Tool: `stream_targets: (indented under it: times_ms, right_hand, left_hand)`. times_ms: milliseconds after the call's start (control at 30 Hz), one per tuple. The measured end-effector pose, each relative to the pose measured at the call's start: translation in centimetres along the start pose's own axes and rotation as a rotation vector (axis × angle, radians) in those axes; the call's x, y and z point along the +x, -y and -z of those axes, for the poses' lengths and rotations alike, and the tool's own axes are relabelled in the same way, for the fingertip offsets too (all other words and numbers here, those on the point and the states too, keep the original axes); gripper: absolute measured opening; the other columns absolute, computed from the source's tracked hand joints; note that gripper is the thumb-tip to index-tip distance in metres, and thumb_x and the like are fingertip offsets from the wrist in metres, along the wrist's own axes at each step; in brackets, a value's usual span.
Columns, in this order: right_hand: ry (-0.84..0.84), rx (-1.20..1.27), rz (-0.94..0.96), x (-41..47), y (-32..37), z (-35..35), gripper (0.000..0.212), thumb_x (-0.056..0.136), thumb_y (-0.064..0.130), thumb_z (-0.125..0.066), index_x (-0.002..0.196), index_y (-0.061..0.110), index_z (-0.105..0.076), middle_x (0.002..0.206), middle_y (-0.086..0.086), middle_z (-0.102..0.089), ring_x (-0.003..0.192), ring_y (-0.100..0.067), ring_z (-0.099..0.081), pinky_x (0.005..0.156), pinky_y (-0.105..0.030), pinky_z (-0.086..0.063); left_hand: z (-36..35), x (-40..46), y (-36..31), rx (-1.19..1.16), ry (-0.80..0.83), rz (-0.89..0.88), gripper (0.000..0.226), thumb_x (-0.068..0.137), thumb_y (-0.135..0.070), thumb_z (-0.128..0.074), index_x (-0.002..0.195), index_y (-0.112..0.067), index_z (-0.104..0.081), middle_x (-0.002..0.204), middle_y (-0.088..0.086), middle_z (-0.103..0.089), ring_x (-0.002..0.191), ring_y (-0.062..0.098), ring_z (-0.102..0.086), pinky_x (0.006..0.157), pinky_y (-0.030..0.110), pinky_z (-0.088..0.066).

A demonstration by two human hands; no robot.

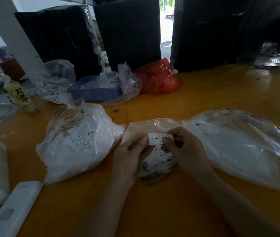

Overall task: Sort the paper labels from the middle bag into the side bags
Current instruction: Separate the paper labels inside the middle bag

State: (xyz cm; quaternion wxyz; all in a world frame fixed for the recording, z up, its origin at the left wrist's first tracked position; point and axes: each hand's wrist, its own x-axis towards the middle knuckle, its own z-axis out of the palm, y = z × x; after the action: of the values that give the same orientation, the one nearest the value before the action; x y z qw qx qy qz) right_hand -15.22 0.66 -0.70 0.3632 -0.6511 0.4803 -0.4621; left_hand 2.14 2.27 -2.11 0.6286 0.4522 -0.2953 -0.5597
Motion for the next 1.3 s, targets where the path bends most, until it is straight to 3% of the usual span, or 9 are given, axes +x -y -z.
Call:
stream_targets:
  times_ms: [333,433,567,700,833,933,1067,1167,1300]
  right_hand:
    - [-0.104,-0.014,0.043,0.15,0.05,0.36,0.011,0.097,0.028,-0.067,0.096,0.035,-0.058,0.081,0.013,-0.075,0.076,0.004,-0.070,0.067,-0.014,-0.055]
    - [-0.049,-0.026,0.045,0.17,-0.08,0.30,0.013,0.096,0.025,-0.068,0.095,0.034,-0.059,0.083,0.012,-0.074,0.076,0.004,-0.070,0.065,-0.012,-0.054]
    - [0.020,-0.041,0.045,0.12,-0.25,0.08,0.012,0.096,0.023,-0.068,0.096,0.032,-0.060,0.087,0.013,-0.074,0.077,0.003,-0.071,0.066,-0.012,-0.054]
    - [0.030,0.013,0.034,0.20,-0.26,0.23,0.011,0.095,0.021,-0.068,0.096,0.030,-0.061,0.087,0.012,-0.074,0.076,0.003,-0.072,0.065,-0.009,-0.052]
    - [0.037,-0.009,0.013,0.36,-0.39,0.46,0.012,0.095,0.022,-0.068,0.096,0.031,-0.061,0.086,0.012,-0.075,0.076,0.002,-0.072,0.065,-0.010,-0.053]
    - [0.082,-0.011,0.011,0.34,-0.32,0.35,0.011,0.095,0.023,-0.068,0.095,0.031,-0.062,0.085,0.012,-0.074,0.075,0.002,-0.072,0.066,-0.011,-0.054]
    - [0.117,-0.047,0.029,0.15,-0.30,0.16,0.006,0.093,0.032,-0.068,0.098,0.031,-0.064,0.083,0.018,-0.072,0.075,0.002,-0.071,0.068,-0.016,-0.057]
    - [0.037,0.004,-0.015,0.22,-0.27,0.07,0.017,0.092,0.035,-0.070,0.106,0.034,-0.061,0.085,0.016,-0.074,0.074,0.001,-0.071,0.065,-0.015,-0.056]
    - [-0.040,0.015,-0.006,0.03,-0.37,-0.17,0.009,0.092,0.029,-0.071,0.100,0.027,-0.067,0.084,0.013,-0.073,0.074,0.000,-0.071,0.066,-0.016,-0.056]
  left_hand:
    - [-0.16,-0.10,0.13,0.026,0.035,-0.002,0.025,0.079,-0.029,-0.079,0.099,-0.015,-0.084,0.108,0.014,-0.080,0.102,0.029,-0.078,0.078,0.025,-0.062]
    - [-0.16,-0.06,0.12,0.048,0.027,-0.006,0.025,0.076,-0.032,-0.081,0.098,-0.021,-0.085,0.108,0.012,-0.080,0.102,0.026,-0.078,0.078,0.024,-0.062]
    - [-0.06,0.02,0.09,0.075,-0.036,-0.019,0.040,0.073,-0.035,-0.083,0.108,-0.014,-0.081,0.105,0.012,-0.081,0.099,0.025,-0.079,0.074,0.025,-0.062]
    - [-0.03,0.03,0.04,0.118,-0.071,-0.026,0.027,0.089,-0.027,-0.078,0.113,-0.013,-0.078,0.103,0.006,-0.082,0.094,0.020,-0.079,0.067,0.023,-0.060]
    - [0.05,-0.09,0.00,0.172,-0.083,-0.040,0.023,0.092,-0.029,-0.076,0.110,-0.017,-0.080,0.104,-0.001,-0.082,0.094,0.013,-0.079,0.063,0.019,-0.058]
    - [0.10,-0.15,-0.02,0.214,-0.077,-0.035,0.019,0.085,-0.035,-0.080,0.100,-0.024,-0.084,0.101,-0.001,-0.082,0.092,0.011,-0.078,0.061,0.022,-0.058]
    - [0.09,-0.16,0.10,0.302,-0.048,-0.048,0.039,0.069,-0.053,-0.084,0.101,-0.032,-0.085,0.104,-0.001,-0.080,0.087,0.014,-0.078,0.064,0.029,-0.061]
    - [0.09,-0.17,0.08,0.289,-0.061,-0.050,0.046,0.065,-0.055,-0.084,0.103,-0.029,-0.084,0.104,0.001,-0.080,0.085,0.015,-0.078,0.061,0.028,-0.060]
    - [0.02,-0.07,0.11,0.267,-0.073,-0.045,0.049,0.058,-0.057,-0.085,0.097,-0.029,-0.085,0.099,0.000,-0.082,0.078,0.018,-0.079,0.055,0.025,-0.058]
